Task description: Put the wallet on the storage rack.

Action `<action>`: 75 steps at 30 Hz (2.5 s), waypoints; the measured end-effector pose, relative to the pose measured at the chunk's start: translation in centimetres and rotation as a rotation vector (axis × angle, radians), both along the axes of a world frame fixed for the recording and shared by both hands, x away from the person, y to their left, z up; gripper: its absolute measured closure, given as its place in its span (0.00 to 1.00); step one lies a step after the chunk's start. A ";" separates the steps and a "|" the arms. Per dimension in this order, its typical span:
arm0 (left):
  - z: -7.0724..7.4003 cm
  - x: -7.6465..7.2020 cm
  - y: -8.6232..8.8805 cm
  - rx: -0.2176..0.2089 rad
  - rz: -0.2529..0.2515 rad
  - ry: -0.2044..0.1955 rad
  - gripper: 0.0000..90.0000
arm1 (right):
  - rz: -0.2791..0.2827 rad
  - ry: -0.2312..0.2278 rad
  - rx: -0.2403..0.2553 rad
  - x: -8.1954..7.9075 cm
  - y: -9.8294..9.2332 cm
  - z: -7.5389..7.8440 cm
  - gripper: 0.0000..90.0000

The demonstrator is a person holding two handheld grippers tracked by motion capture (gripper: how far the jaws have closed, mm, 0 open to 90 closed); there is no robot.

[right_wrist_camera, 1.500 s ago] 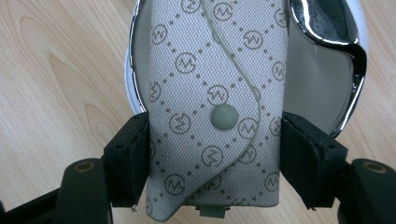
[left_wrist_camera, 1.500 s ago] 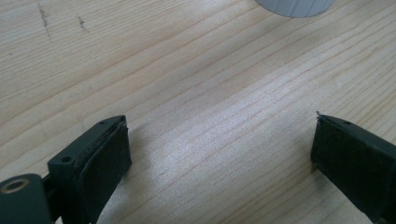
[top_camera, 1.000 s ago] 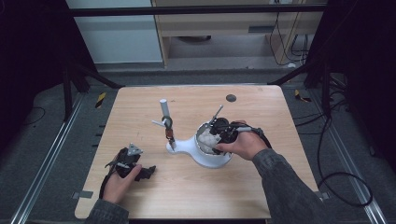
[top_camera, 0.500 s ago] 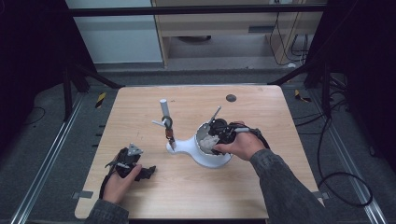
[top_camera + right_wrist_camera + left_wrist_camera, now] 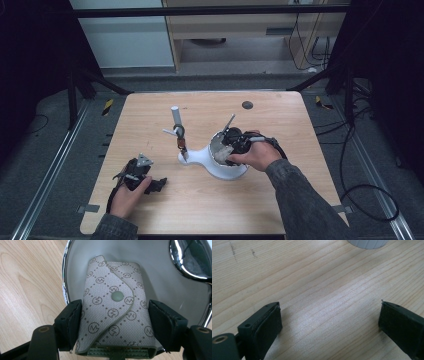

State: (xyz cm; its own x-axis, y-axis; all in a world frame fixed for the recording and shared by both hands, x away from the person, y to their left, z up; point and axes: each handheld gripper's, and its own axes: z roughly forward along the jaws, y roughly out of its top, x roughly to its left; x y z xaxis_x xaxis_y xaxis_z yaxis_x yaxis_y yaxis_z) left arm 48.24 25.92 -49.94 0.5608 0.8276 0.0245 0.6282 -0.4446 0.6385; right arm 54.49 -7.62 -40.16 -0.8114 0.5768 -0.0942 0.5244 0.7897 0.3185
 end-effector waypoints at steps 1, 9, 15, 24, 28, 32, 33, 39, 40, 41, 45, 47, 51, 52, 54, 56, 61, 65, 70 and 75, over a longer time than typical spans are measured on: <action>0.0 0.0 0.0 0.000 0.000 0.000 0.05 | 0.000 0.001 0.001 0.0 0.0 0.0 0.33; 0.0 0.0 0.0 0.002 -0.001 0.001 0.05 | -0.002 0.008 0.007 0.2 0.0 -0.1 0.32; 0.0 0.0 0.0 0.001 0.000 0.000 0.05 | -0.004 0.013 0.009 0.2 -0.1 -0.1 0.31; 0.0 0.0 0.0 0.001 -0.001 0.000 0.05 | -0.011 0.006 0.016 0.2 -0.2 0.0 0.23; 0.0 0.0 0.0 0.001 -0.001 0.000 0.05 | -0.010 0.005 0.031 0.0 -0.3 0.2 0.19; 0.0 0.0 0.0 0.000 0.000 0.000 0.05 | -0.011 0.000 0.054 -0.4 -0.4 0.3 0.18; 0.0 0.0 0.0 0.000 0.000 0.000 0.05 | -0.013 0.002 0.056 -0.4 -0.5 0.3 0.17; 0.0 0.0 0.0 0.001 -0.001 0.000 0.05 | -0.009 -0.006 0.072 -0.6 -0.7 0.3 0.16; 0.0 0.0 0.0 0.001 -0.001 0.000 0.05 | -0.006 -0.006 0.073 -0.7 -0.8 0.3 0.16; 0.0 0.0 0.0 0.001 0.000 0.000 0.05 | -0.008 -0.008 0.075 -0.7 -0.8 0.4 0.15; 0.0 0.0 0.0 0.001 0.000 0.000 0.05 | 0.006 -0.030 0.098 -1.0 -0.9 0.8 0.15; 0.0 0.0 0.0 0.002 -0.002 0.001 0.04 | 0.009 -0.040 0.110 -1.3 -1.0 1.1 0.14; 0.0 0.0 0.0 0.002 -0.004 0.002 0.05 | 0.010 -0.045 0.123 -1.6 -1.3 1.3 0.13; 0.0 0.0 0.0 0.003 -0.005 0.002 0.05 | 0.010 -0.051 0.115 -1.7 -1.4 1.2 0.12; 0.0 0.0 -0.1 0.003 -0.006 0.003 0.05 | 0.009 -0.057 0.118 -1.8 -1.6 1.4 0.12; 0.0 0.0 -0.1 0.003 -0.007 0.003 0.04 | 0.008 -0.066 0.129 -1.9 -1.8 1.6 0.11; -0.1 0.0 0.0 -0.002 0.001 -0.003 0.03 | -0.023 -0.100 0.147 -2.0 -2.9 2.3 0.07; -0.2 0.0 0.0 -0.007 0.006 -0.011 0.01 | -0.064 -0.137 0.186 -2.3 -4.6 2.9 0.06; -0.2 0.0 0.0 -0.009 0.006 -0.013 0.01 | -0.111 -0.173 0.216 -2.8 -6.8 3.1 0.06; -0.3 0.0 0.1 -0.013 0.007 -0.017 0.01 | -0.140 -0.186 0.218 -3.0 -8.6 2.8 0.06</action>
State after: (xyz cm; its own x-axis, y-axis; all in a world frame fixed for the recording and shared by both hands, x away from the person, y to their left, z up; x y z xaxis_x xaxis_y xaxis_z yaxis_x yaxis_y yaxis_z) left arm 48.23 25.98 -50.23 0.5548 0.8316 0.0232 0.6200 -0.4319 0.6550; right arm 51.53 -16.24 -37.37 -0.7032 0.7046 -0.0954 0.5401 0.6166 0.5728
